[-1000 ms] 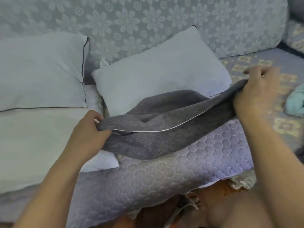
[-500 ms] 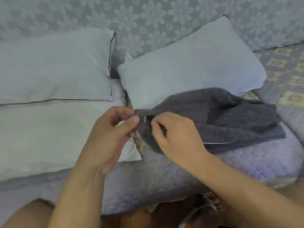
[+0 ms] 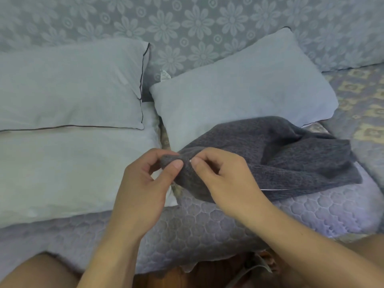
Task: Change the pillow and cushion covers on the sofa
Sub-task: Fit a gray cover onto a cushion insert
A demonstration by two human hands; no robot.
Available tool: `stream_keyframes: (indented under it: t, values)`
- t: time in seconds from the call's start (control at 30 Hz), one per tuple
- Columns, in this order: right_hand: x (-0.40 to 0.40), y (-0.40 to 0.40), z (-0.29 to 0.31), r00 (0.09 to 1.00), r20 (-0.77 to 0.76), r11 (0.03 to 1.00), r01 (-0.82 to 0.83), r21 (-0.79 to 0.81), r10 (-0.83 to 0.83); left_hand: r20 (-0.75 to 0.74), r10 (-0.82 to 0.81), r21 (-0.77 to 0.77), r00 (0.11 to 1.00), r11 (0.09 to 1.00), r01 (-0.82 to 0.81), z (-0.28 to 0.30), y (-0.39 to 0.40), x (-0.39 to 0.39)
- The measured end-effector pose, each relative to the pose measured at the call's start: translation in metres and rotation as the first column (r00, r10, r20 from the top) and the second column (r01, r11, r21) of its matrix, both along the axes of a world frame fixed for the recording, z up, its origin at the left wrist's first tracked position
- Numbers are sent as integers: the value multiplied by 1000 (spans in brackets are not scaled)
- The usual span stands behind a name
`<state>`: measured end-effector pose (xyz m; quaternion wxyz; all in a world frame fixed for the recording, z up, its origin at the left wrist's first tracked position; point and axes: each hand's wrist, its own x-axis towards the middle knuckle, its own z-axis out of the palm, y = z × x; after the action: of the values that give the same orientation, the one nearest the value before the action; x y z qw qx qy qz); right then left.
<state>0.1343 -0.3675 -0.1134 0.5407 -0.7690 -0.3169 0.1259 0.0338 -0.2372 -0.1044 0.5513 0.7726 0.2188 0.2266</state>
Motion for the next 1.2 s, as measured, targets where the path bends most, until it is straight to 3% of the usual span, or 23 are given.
stream_keyframes:
  t: [0.23, 0.33, 0.5, 0.63, 0.73, 0.83, 0.87, 0.93, 1.0, 1.03, 1.1, 1.2]
  values:
    - [0, -11, 15, 987, -68, 988, 149, 47, -146, -7, -43, 295, 999, 955, 43, 2, -19, 11]
    - [5, -17, 19, 986, 30, 986, 163, -43, -162, 29, -67, 434, 997, 900, 48, -2, -25, 17]
    - [28, -40, 29, 904, 308, 921, 357, -158, -297, 218, 19, 433, 976, 894, -115, 4, -34, 20]
    - [100, -78, 8, 735, 475, 715, 645, -270, -484, 300, 250, 294, 921, 894, -338, 8, -12, 24]
    - [149, -122, -8, 634, 459, 531, 773, -346, -623, 206, 425, 184, 881, 868, -462, -7, 22, 29]
    - [151, -137, -13, 656, 495, 614, 741, -274, -571, 1, 489, 444, 873, 781, -438, -20, 30, 42]
    - [142, -132, -14, 679, 516, 676, 699, -235, -522, -17, 426, 513, 904, 780, -358, -22, 18, 49]
    - [119, -118, -12, 724, 535, 778, 602, -180, -436, -34, 140, 642, 990, 762, -86, -16, -25, 71]
    - [103, -107, -9, 728, 565, 826, 547, -139, -387, -153, -140, 701, 978, 683, 207, -23, -72, 98]
    - [99, -105, -7, 725, 576, 837, 533, -122, -378, -195, -204, 717, 959, 638, 281, -28, -88, 112]
    - [96, -106, -6, 718, 601, 858, 504, -101, -351, -197, -232, 753, 953, 587, 298, -37, -105, 137]
    - [106, -122, -12, 639, 696, 821, 558, -126, -328, -117, -204, 844, 972, 495, 205, -44, -106, 155]
